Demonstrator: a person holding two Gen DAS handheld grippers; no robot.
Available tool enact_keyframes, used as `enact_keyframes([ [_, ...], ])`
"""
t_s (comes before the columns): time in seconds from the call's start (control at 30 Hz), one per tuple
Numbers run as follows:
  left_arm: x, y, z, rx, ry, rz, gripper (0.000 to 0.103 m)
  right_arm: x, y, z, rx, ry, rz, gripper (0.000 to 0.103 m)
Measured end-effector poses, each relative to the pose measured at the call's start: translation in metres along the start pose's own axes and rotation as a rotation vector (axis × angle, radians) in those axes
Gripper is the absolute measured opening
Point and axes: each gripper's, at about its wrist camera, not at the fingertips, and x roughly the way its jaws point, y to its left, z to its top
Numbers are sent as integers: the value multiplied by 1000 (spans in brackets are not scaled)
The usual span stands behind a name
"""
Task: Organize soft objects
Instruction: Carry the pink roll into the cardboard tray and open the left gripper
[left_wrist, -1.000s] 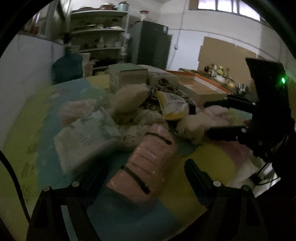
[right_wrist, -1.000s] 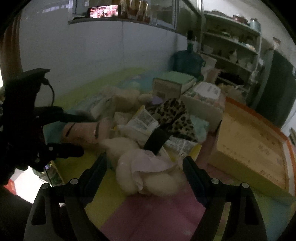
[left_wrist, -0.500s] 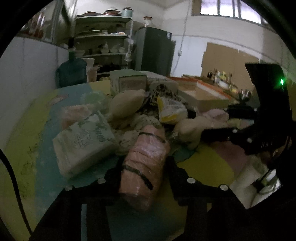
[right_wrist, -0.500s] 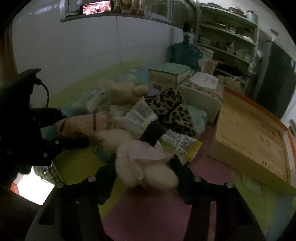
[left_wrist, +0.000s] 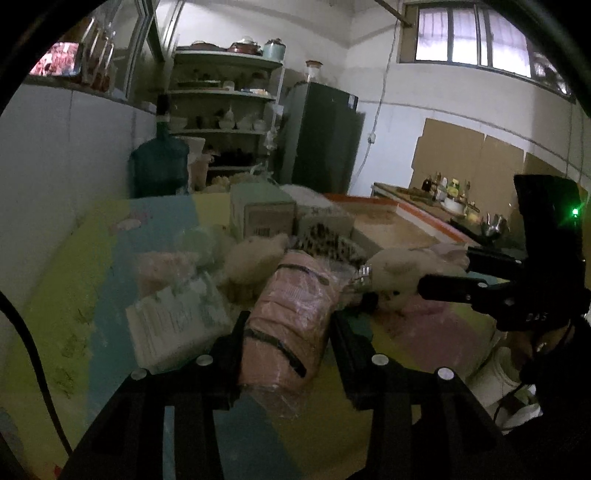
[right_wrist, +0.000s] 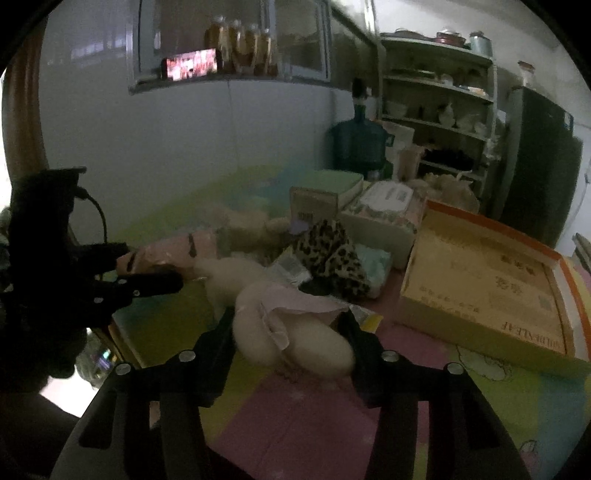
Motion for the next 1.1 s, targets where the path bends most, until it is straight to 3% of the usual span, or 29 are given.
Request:
enact_keyframes([
  [0.5,12,-31,56,-28,-68,13,42,-46,-45,8,204,-212,-62,54],
  [0.73,34,-61,82,-51,-75,-12,42,-74,-82,4,298,-291,-154,54],
  [1.1,101,-124,109,-74,-30,-43,42,-116,-140,-5,355,-325,-310,54],
])
